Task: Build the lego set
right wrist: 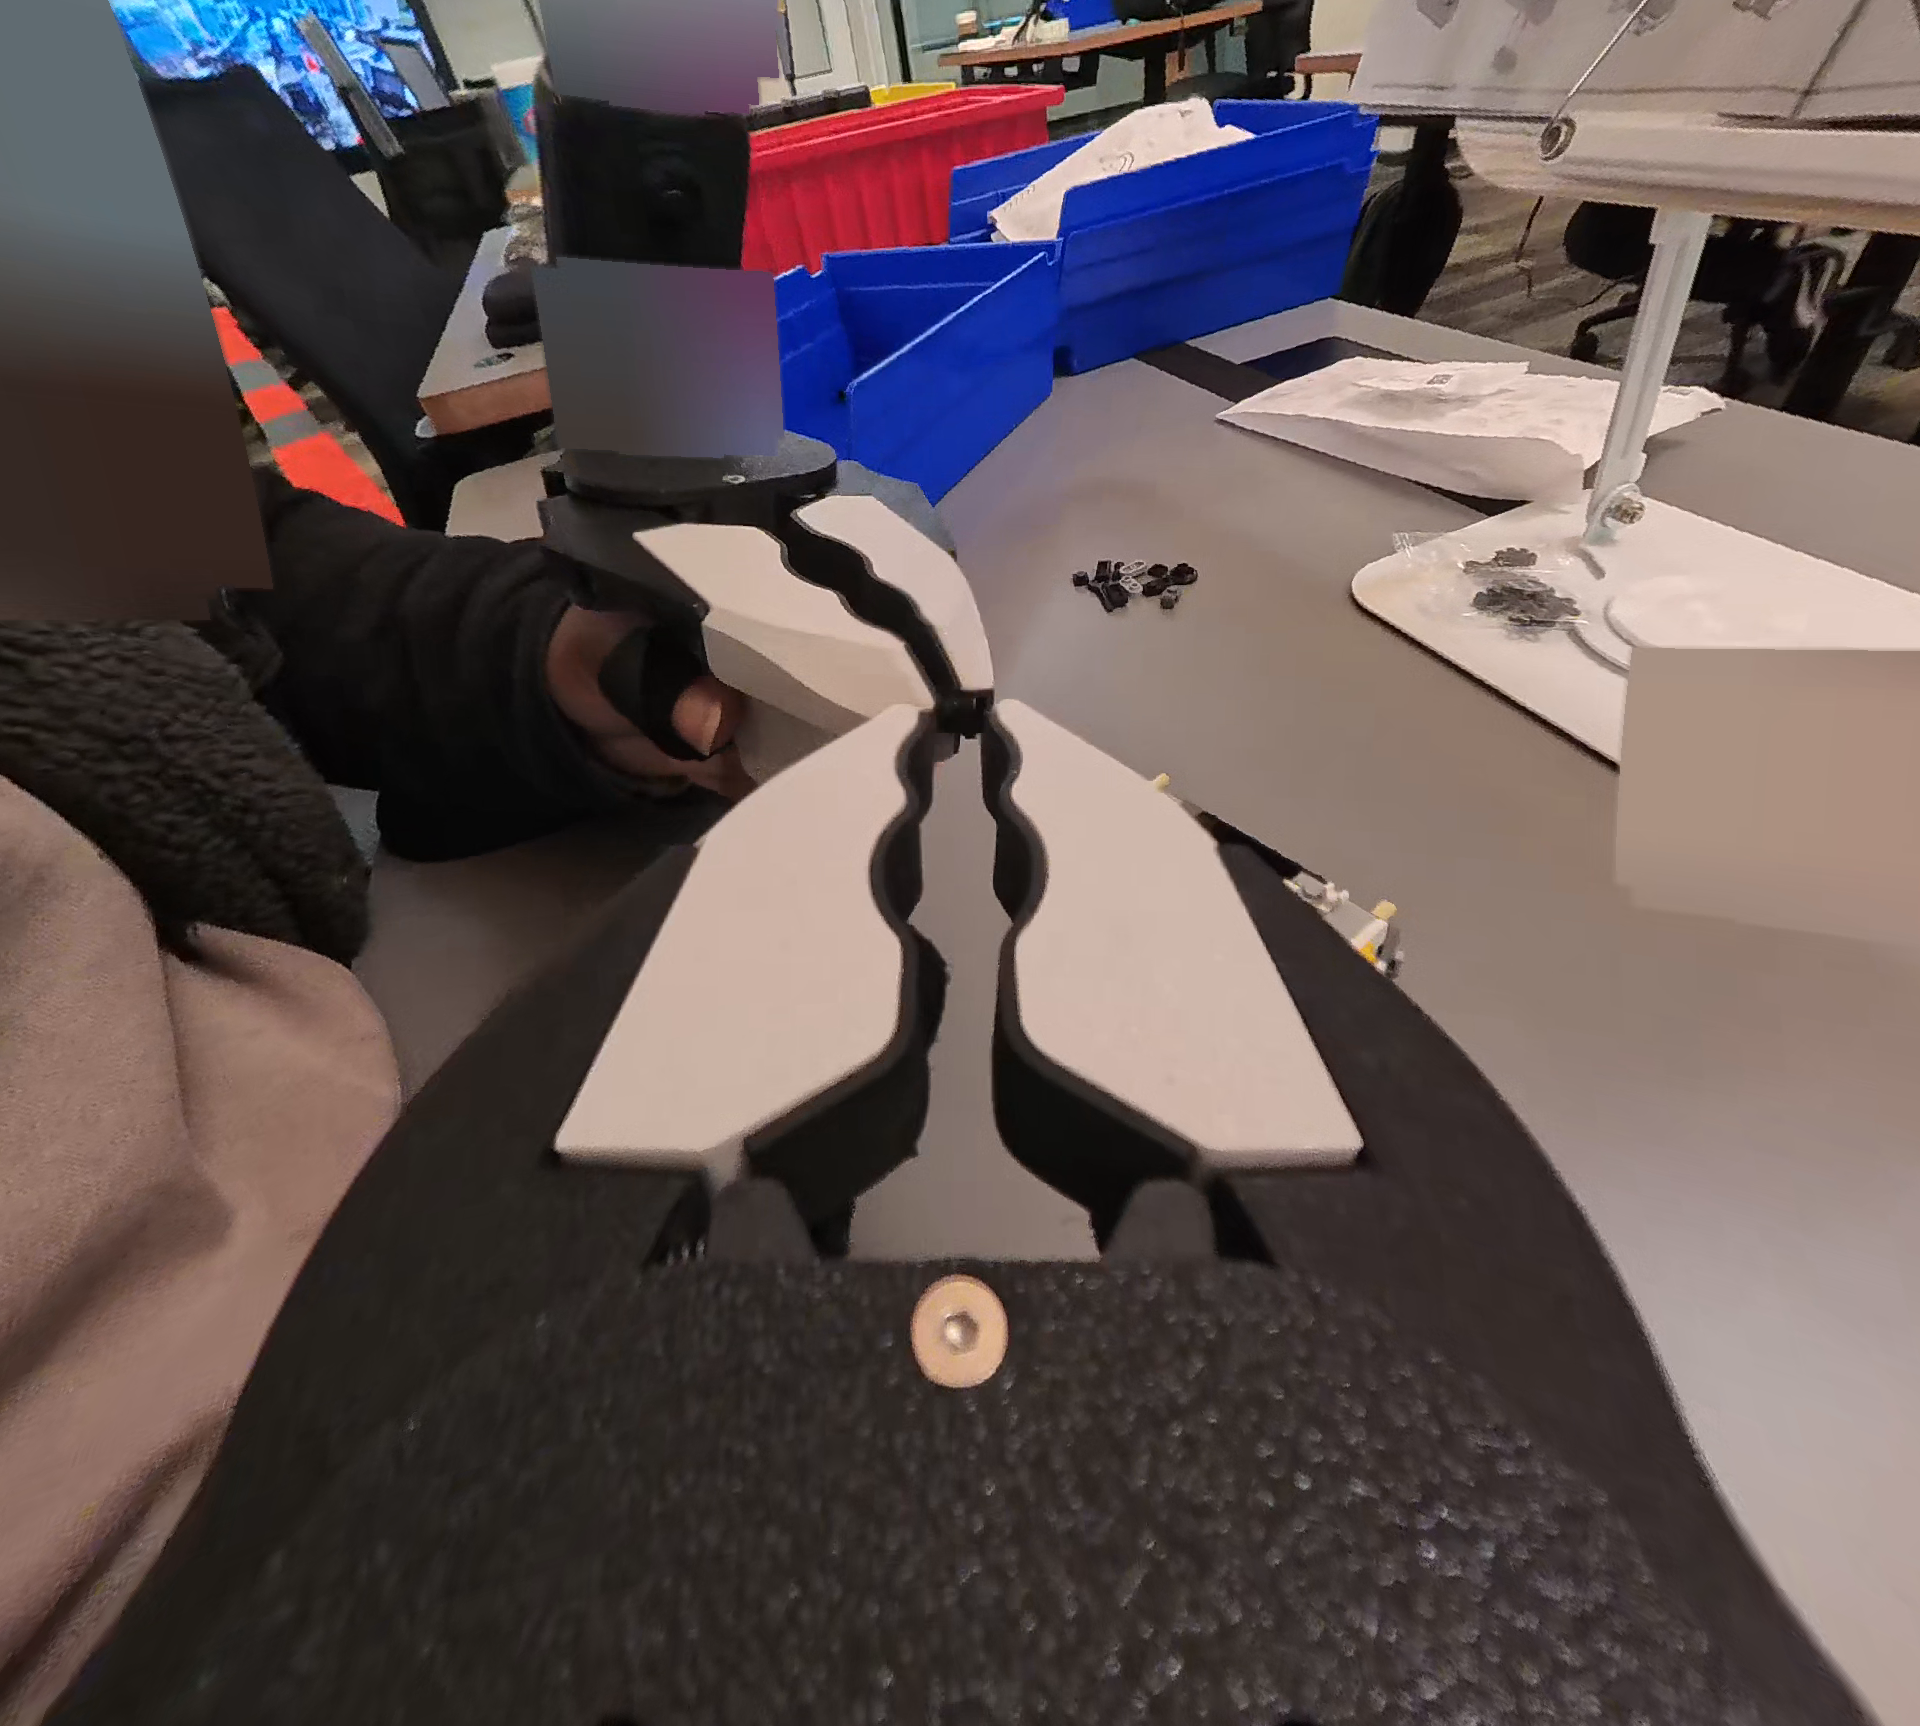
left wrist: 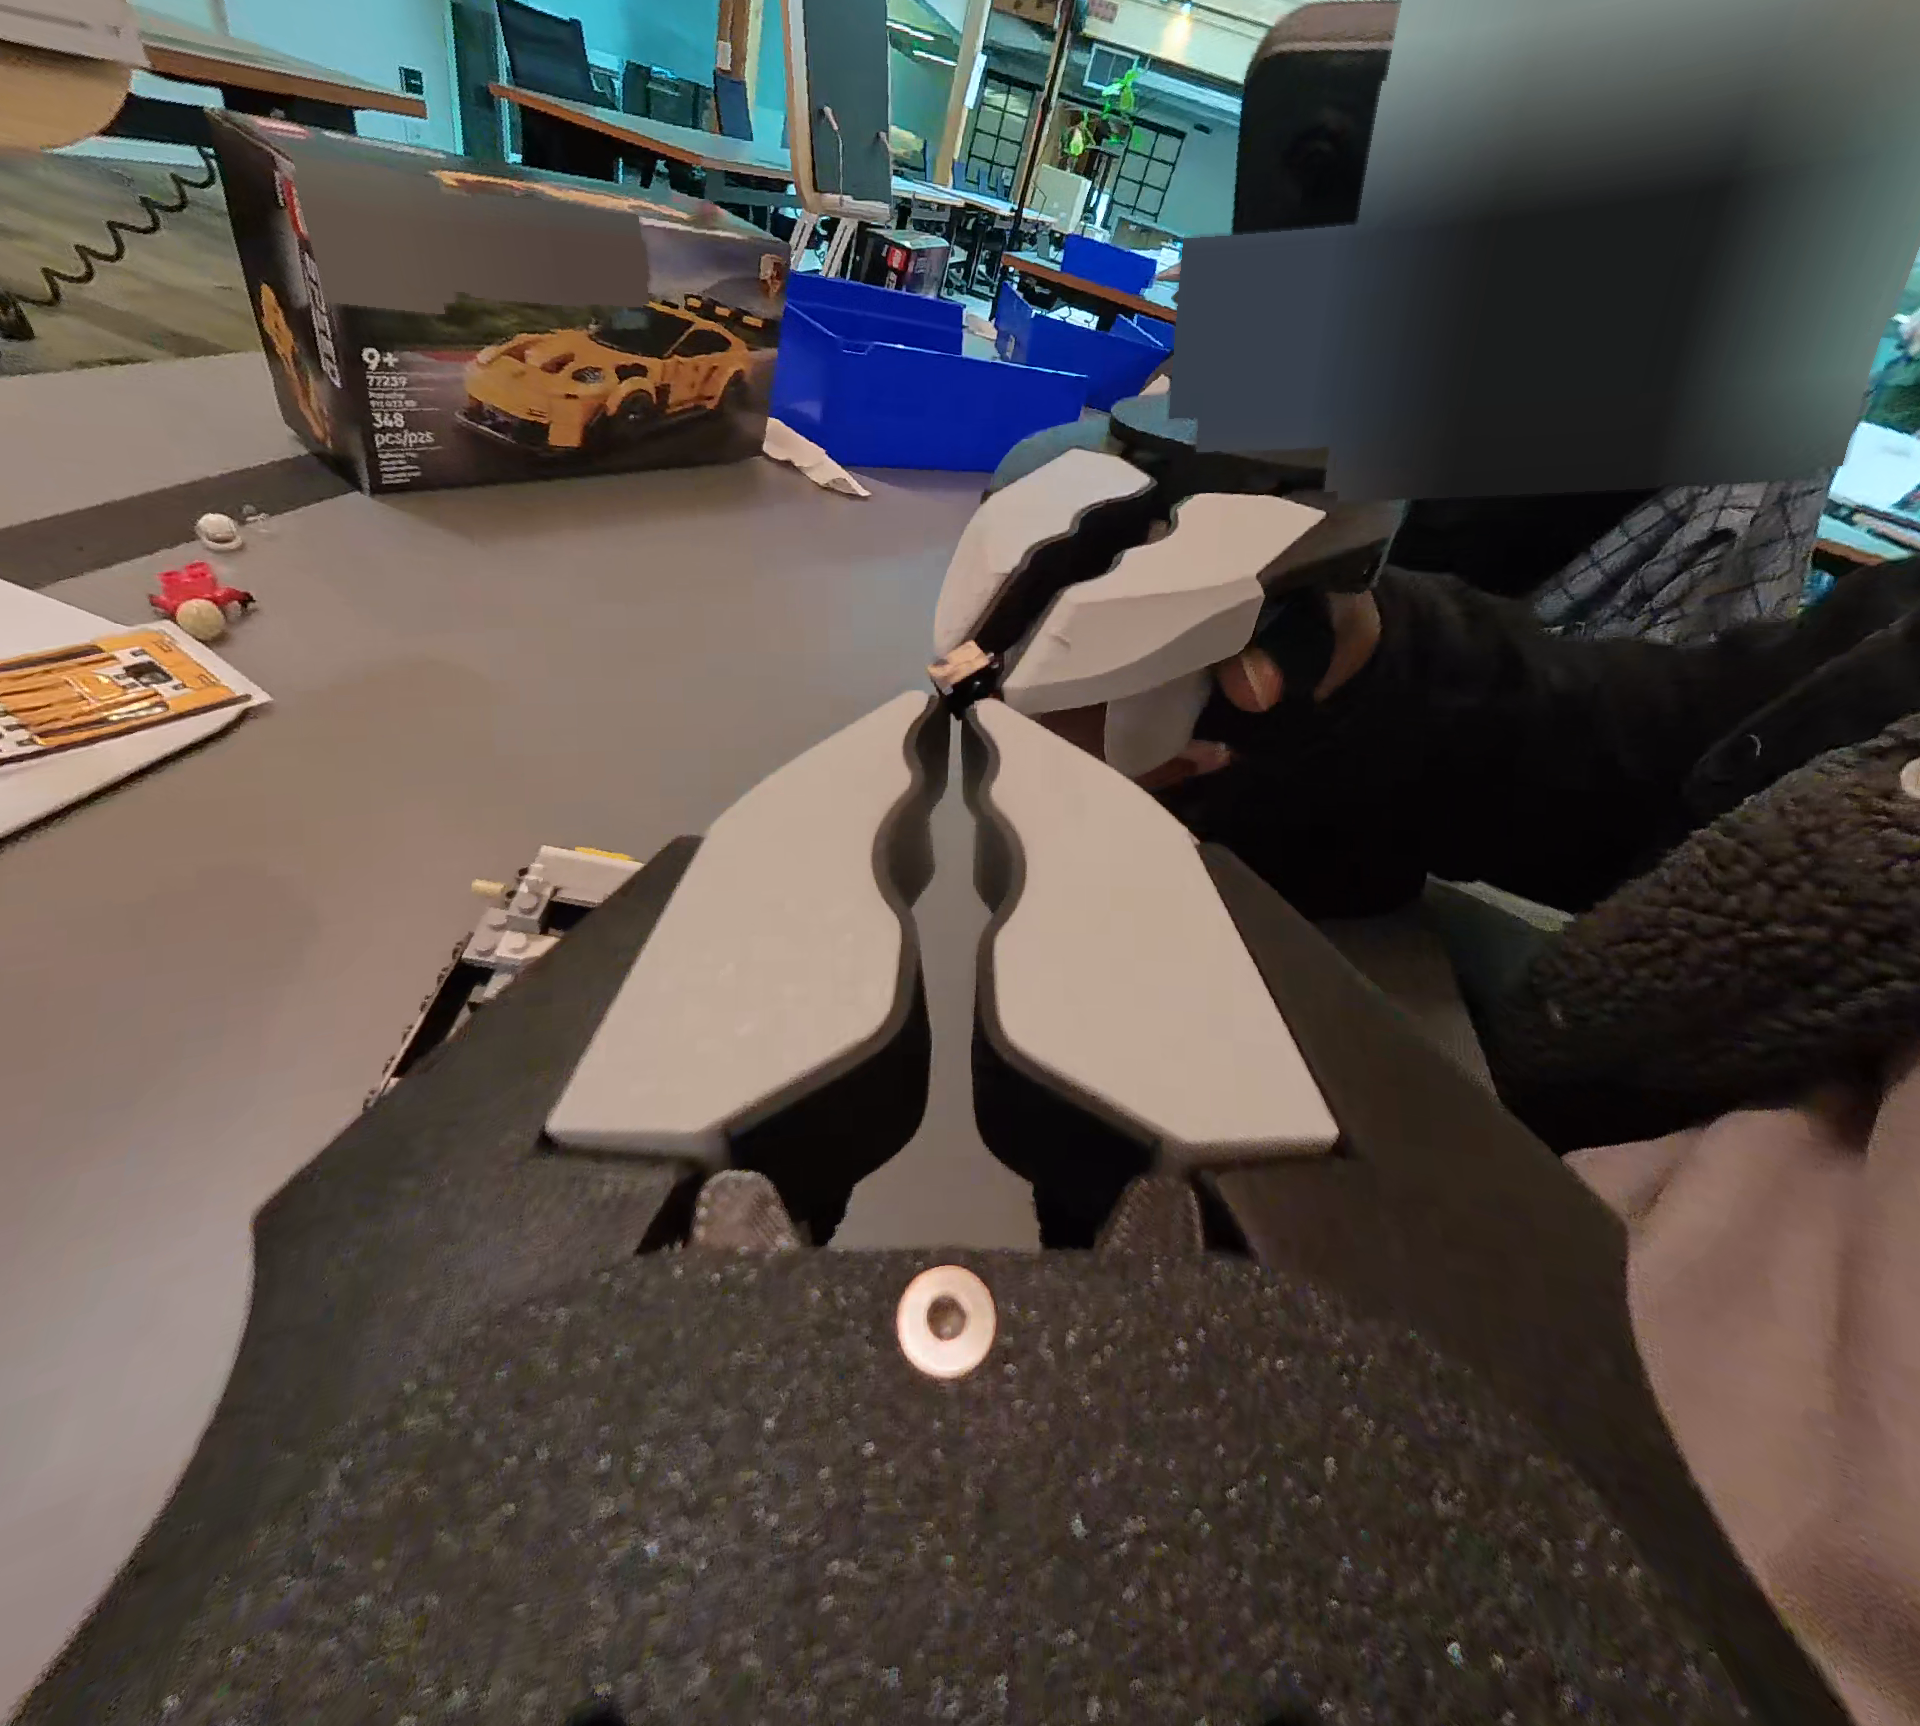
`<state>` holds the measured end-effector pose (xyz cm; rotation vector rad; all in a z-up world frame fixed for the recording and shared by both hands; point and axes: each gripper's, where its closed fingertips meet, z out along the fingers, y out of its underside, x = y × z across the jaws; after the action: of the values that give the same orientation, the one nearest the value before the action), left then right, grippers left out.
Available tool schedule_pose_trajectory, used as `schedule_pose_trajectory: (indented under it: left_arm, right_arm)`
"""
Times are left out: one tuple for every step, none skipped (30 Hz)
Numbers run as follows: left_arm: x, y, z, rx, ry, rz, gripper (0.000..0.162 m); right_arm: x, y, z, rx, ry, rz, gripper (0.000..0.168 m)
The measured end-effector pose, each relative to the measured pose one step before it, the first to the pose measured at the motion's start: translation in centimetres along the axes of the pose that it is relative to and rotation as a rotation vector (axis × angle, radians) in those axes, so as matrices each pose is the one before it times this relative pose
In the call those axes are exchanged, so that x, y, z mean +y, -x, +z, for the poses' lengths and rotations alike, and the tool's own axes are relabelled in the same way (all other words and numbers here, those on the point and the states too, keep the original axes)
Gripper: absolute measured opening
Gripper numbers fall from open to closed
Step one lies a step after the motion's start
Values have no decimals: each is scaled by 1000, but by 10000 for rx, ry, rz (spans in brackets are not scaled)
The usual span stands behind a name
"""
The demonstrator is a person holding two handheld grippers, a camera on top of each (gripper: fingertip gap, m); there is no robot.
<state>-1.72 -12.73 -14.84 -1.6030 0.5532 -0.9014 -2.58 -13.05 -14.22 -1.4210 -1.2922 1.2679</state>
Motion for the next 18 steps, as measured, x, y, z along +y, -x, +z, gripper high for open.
schedule_pose_trajectory:
  left_arm:
    - [12,-125,-2,60,31,117,2]
    - [70,-119,28,77,73,87,2]
    - [137,-47,47,23,102,101,2]
    - [137,-60,48,0,94,120,2]
    - [66,-82,24,9,58,135,2]
    - [28,-149,-11,75,61,159,2]
    - [84,-234,-4,192,99,105,2]
    - [123,-317,-10,366,100,-75,2]
    - [75,-451,-67,614,21,-372,5]
    - [3,-533,-127,855,-69,-763,9]
    - [-24,-361,-168,854,-102,-1087,15]
    - [13,-216,-127,790,-88,-1171,21]
    - [87,-206,-59,707,-71,-1007,23]
    - [220,-251,66,590,0,-749,23]
    - [346,-379,204,519,102,-446,23]
    - [307,-584,281,533,86,-250,22]
    - [280,-691,325,544,99,-201,21]
    - [257,-690,294,534,101,-192,20]
  right_arm:
    - [3,102,-79,-219,133,-130,7]
    - [97,75,-83,-256,229,-141,7]
    - [161,-15,-81,-230,320,-150,6]
    - [131,-11,-63,-222,312,-215,6]
    - [63,77,-44,-244,288,-233,6]
    - [43,159,-63,-278,283,-267,6]
    - [85,212,-80,-319,310,-315,6]
    - [164,227,-107,-354,344,-360,6]
    - [203,246,-161,-366,360,-392,6]
    - [256,354,-176,-454,406,-406,6]
    - [172,538,-166,-558,369,-385,6]
    - [52,622,-88,-604,319,-297,6]
    - [-100,718,6,-638,260,-272,6]
    - [-196,595,96,-522,234,-303,6]
    - [-206,462,164,-424,231,-321,6]
    - [-217,388,184,-410,209,-259,6]
    - [-223,333,205,-402,161,-167,6]
    - [-218,281,202,-369,114,-126,6]
